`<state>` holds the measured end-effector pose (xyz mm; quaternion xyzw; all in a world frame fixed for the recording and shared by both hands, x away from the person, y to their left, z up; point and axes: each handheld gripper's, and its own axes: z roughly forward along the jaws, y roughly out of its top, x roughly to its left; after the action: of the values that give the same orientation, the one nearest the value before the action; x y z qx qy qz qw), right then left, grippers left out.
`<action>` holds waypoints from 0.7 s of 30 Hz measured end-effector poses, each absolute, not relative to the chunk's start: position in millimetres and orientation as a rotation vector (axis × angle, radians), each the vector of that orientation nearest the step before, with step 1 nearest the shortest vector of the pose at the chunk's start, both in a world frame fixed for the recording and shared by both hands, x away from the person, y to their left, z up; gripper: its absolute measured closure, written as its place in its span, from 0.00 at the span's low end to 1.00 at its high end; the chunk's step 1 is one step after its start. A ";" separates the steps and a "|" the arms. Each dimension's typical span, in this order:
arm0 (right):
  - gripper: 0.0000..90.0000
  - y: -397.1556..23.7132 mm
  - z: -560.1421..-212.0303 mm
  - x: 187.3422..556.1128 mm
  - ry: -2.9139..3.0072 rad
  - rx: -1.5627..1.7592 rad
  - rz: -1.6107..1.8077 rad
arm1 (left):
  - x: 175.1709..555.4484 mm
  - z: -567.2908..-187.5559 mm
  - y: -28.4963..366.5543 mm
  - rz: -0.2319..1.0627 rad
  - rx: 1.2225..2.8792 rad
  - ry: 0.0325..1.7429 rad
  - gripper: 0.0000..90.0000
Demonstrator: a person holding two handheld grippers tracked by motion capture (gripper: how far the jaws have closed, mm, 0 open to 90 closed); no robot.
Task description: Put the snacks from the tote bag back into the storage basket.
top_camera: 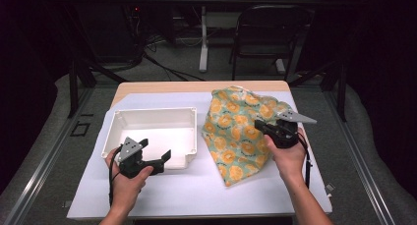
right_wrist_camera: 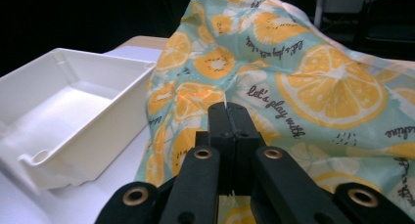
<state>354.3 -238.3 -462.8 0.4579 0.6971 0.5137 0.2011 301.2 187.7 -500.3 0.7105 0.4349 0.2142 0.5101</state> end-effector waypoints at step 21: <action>1.00 -231.3 -492.9 295.3 2.127 1.212 1.474 | 334.5 -474.3 89.4 0.450 1.751 0.909 0.10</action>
<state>295.3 -231.3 -492.9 0.4200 0.7367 0.5107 0.1416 334.5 89.4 -474.3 0.7336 0.3809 0.1884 0.5303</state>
